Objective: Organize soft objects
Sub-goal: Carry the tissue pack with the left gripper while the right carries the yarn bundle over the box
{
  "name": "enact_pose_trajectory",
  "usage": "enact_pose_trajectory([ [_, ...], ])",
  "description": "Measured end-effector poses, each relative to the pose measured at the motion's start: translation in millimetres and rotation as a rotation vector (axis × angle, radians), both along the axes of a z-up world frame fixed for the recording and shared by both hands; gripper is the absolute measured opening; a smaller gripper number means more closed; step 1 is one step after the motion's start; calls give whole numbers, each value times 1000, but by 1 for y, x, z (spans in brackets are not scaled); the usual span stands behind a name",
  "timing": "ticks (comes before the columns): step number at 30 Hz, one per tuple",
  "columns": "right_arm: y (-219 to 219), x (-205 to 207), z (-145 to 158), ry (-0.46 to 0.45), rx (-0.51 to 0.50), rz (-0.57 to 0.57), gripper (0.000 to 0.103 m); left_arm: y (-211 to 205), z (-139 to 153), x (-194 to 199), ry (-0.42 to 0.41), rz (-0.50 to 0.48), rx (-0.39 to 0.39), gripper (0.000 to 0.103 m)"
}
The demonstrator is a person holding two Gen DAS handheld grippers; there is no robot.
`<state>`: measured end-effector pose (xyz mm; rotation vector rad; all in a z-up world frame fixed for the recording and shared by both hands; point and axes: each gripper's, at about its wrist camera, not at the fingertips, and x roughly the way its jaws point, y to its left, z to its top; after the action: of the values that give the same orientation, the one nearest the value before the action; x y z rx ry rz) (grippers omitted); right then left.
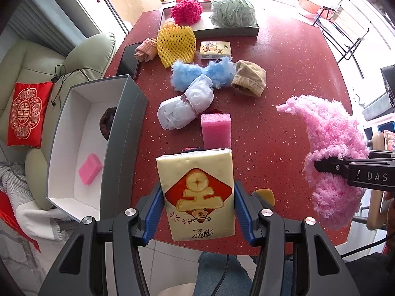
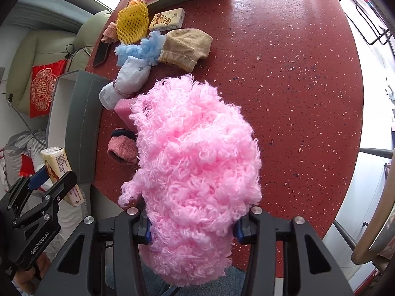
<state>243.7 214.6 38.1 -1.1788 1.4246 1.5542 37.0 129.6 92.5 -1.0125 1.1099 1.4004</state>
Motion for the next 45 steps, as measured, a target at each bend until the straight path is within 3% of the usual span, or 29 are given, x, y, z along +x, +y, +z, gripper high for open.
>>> enact_pose_trajectory([
  [7, -1, -5, 2, -18, 11, -7, 50, -1, 0, -7, -12, -7, 8, 55],
  [14, -1, -11, 5, -40, 31, -94, 50, 5, 1, -21, -9, -62, 37, 55],
  [22, -8, -43, 14, -36, 70, -246, 50, 16, 1, -71, -6, -121, 58, 55],
  [25, -11, -61, 20, -55, 90, -245, 50, 16, 1, -95, -33, -104, 69, 55],
  [34, 5, -127, 31, -132, 114, -128, 50, 10, 1, -188, -69, 152, 139, 55],
  [45, 40, -290, 55, -61, 167, 190, 51, -10, -27, -280, -71, 424, 117, 55],
])
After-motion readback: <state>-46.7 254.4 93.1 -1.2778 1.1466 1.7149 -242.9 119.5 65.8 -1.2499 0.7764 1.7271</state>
